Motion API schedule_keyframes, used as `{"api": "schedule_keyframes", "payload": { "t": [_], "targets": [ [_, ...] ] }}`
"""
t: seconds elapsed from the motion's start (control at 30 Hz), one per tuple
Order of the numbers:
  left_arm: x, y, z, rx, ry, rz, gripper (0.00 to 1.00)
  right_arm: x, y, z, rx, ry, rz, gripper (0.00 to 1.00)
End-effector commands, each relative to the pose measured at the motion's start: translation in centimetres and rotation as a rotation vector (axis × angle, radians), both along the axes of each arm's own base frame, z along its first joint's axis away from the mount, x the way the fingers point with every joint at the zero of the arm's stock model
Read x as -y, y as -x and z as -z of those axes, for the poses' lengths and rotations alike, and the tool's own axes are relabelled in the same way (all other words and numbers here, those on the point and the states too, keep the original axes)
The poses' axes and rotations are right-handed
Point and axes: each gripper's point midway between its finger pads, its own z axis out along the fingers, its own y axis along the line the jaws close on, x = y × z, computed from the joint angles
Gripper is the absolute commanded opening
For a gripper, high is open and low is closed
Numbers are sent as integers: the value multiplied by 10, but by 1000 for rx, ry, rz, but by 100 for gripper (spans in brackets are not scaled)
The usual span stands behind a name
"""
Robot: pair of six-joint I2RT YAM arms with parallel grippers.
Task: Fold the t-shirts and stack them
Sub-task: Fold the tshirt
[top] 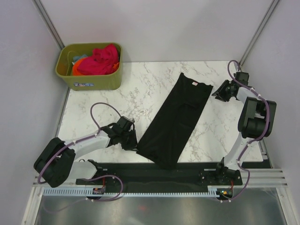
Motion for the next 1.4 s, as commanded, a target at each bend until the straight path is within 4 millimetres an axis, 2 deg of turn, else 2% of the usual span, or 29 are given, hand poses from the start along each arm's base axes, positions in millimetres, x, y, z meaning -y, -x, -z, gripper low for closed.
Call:
{"api": "schedule_keyframes", "payload": {
  "t": [0.0, 0.03, 0.07, 0.17, 0.2, 0.27, 0.4, 0.57, 0.67, 0.7, 0.77, 0.8, 0.87, 0.93, 0.97, 1.0, 1.03, 1.07, 1.1, 1.13, 1.17, 1.2, 1.23, 1.27, 1.3, 1.37],
  "targets": [
    [-3, 11, 2, -16, 6, -84, 28, 11, -42, -7, 135, -26, -9, 38],
    [-2, 13, 2, -17, 11, -84, 36, 13, -50, -11, 153, -30, -14, 38],
    [-2, 13, 0, -15, 15, -86, 41, 14, -55, -1, 147, -43, -15, 38],
    [0, 7, -8, 10, 18, -97, 51, 11, -72, -1, 191, -75, -47, 40],
    [-1, 4, -12, 22, 12, -99, 54, 9, -74, 11, 174, -93, -58, 41],
    [-1, -6, -23, 59, -3, -115, 56, 4, -84, 7, 201, -129, -102, 43],
    [-1, -22, -42, 127, -26, -115, 56, 8, -93, 26, 177, -134, -96, 44],
    [5, -38, -67, 191, -16, -105, 56, 13, -101, 36, 175, -126, -86, 40],
    [10, -43, -81, 217, 7, -97, 56, 14, -107, 40, 176, -137, -86, 29],
    [10, -44, -84, 226, 11, -92, 56, 15, -110, 40, 179, -137, -85, 21],
    [14, -49, -95, 253, 31, -85, 56, 16, -112, 44, 173, -138, -77, 13],
    [15, -50, -98, 263, 33, -71, 56, 18, -117, 42, 183, -136, -73, 4],
    [18, -54, -106, 286, 39, -50, 55, 18, -122, 49, 174, -148, -62, 0],
    [19, -59, -109, 299, 24, -36, 55, 23, -136, 43, 202, -143, -54, 0],
    [20, -61, -109, 304, 19, -24, 55, 24, -139, 54, 188, -155, -41, 0],
    [20, -62, -107, 302, 12, -19, 56, 27, -152, 42, 223, -148, -40, 0],
    [22, -65, -104, 292, 1, -11, 56, 30, -158, 43, 230, -152, -31, 0],
    [24, -64, -99, 277, -5, 8, 56, 31, -162, 54, 219, -162, -25, 0],
    [26, -65, -97, 266, -5, 17, 56, 33, -178, 39, 261, -165, -18, 0],
    [29, -66, -89, 240, -16, 32, 56, 35, -185, 37, 273, -173, -13, 0],
    [35, -63, -88, 221, 6, 60, 57, 33, -189, 50, 263, -193, -10, 0],
    [40, -65, -86, 219, 20, 69, 57, 37, -204, 32, 309, -202, -3, 3],
    [42, -64, -82, 211, 29, 81, 57, 35, -209, 30, 318, -216, -1, 5],
    [47, -62, -78, 193, 48, 95, 58, 35, -210, 40, 299, -236, 8, 7],
    [51, -65, -77, 202, 65, 97, 58, 34, -214, 33, 309, -244, 3, 14],
    [55, -65, -67, 173, 64, 108, 59, 33, -199, 40, 249, -239, 31, 22]
  ]
}}
